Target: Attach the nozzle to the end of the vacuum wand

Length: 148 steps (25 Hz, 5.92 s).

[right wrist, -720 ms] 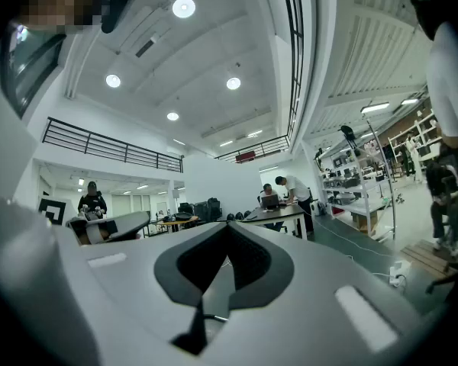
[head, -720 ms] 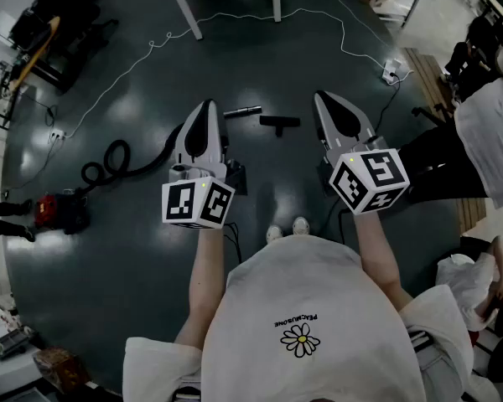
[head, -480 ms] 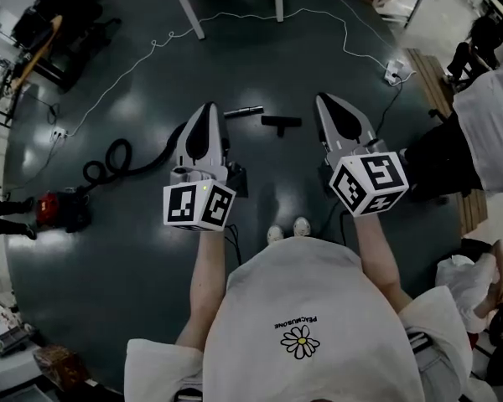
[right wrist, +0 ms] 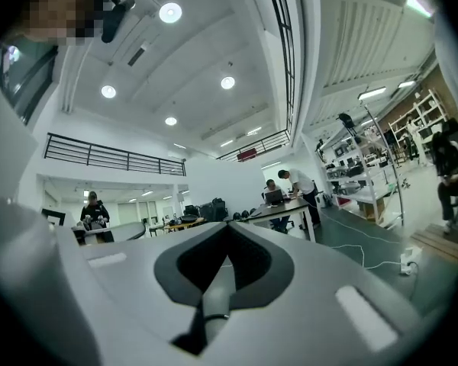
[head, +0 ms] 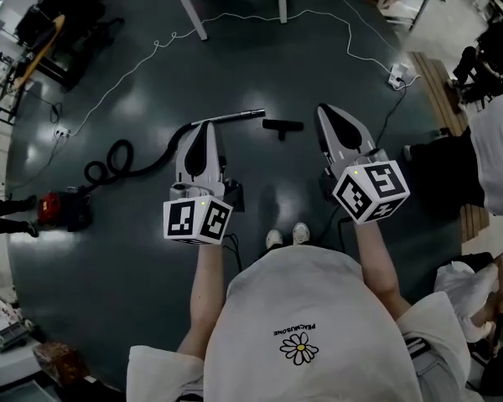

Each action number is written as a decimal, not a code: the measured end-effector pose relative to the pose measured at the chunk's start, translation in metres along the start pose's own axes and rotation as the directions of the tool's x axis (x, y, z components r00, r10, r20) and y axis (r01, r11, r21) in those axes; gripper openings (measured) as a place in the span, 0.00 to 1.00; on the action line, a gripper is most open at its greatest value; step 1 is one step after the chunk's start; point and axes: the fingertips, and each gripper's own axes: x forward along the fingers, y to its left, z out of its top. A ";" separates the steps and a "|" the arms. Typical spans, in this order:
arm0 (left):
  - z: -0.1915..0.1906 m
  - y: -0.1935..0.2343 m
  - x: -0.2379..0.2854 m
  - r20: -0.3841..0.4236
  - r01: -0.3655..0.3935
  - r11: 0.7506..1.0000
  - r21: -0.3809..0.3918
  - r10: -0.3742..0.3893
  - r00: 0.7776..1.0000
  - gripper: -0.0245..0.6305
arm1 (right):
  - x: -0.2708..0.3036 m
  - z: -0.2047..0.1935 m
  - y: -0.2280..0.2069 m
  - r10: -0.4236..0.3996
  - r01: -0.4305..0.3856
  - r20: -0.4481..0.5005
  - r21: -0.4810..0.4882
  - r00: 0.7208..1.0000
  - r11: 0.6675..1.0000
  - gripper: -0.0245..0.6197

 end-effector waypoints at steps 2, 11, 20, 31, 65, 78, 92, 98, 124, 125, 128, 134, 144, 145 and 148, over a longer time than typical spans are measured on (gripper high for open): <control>-0.008 0.002 0.002 -0.027 -0.011 1.000 0.005 0.011 1.000 0.04 | 0.002 -0.004 -0.011 -0.001 0.001 -0.018 -0.005 1.000 1.000 0.05; -0.052 0.065 0.034 -0.094 -0.067 0.997 -0.040 0.063 0.994 0.04 | 0.060 -0.041 -0.055 -0.065 0.067 -0.093 0.022 0.994 0.998 0.05; -0.048 0.164 0.160 -0.070 0.010 0.998 -0.057 -0.014 0.997 0.04 | 0.195 -0.026 -0.087 -0.177 0.177 -0.064 -0.002 0.982 0.984 0.05; -0.063 0.219 0.253 -0.097 -0.024 0.996 -0.089 0.015 0.995 0.04 | 0.280 -0.042 -0.145 -0.211 0.216 -0.133 0.029 0.968 0.976 0.05; -0.950 0.374 0.274 -0.420 0.247 0.959 -0.138 -0.283 0.862 0.15 | 0.388 -0.841 -0.479 -0.104 0.106 -0.345 -0.012 0.933 0.994 0.05; -1.020 0.363 0.270 -0.489 0.193 0.956 -0.220 -0.279 0.826 0.15 | 0.381 -0.937 -0.503 -0.119 0.170 -0.707 0.001 0.697 0.985 0.05; -1.030 0.375 0.296 -0.499 0.153 0.959 -0.238 -0.256 0.828 0.13 | 0.391 -0.874 -0.522 -0.214 0.229 -0.391 -0.008 0.895 0.973 0.05; -1.027 0.357 0.300 -0.479 0.201 0.949 -0.243 -0.298 0.826 0.13 | 0.344 -0.896 -0.483 -0.246 0.195 -0.374 -0.169 0.894 0.966 0.13; -1.040 0.355 0.297 -0.542 0.245 0.957 -0.155 -0.289 0.789 0.16 | 0.457 -0.904 -0.563 -0.154 0.116 -0.449 -0.110 0.880 0.987 0.04; -1.042 0.354 0.297 -0.551 0.242 0.957 -0.161 -0.290 0.783 0.16 | 0.454 -0.895 -0.566 -0.168 0.142 -0.403 -0.093 0.900 0.985 0.04; -1.045 0.354 0.301 -0.553 0.213 0.958 -0.194 -0.286 0.783 0.16 | 0.424 -0.867 -0.573 -0.242 0.240 -0.269 -0.042 0.932 0.970 0.04; -1.042 0.364 0.313 -0.526 0.165 0.952 -0.258 -0.282 0.802 0.16 | 0.366 -0.881 -0.532 -0.186 0.106 -0.344 -0.237 0.920 0.966 0.27; -1.041 0.362 0.313 -0.525 0.160 0.948 -0.275 -0.287 0.801 0.16 | 0.389 -0.924 -0.478 -0.142 -0.035 -0.387 -0.415 0.911 0.909 0.43; -1.041 0.361 0.313 -0.525 0.162 0.947 -0.277 -0.291 0.800 0.16 | 0.397 -0.923 -0.481 -0.169 -0.007 -0.370 -0.429 0.914 0.903 0.40; -1.042 0.358 0.312 -0.524 0.172 0.941 -0.291 -0.307 0.795 0.16 | 0.416 -0.922 -0.491 -0.207 0.062 -0.331 -0.400 0.921 0.914 0.34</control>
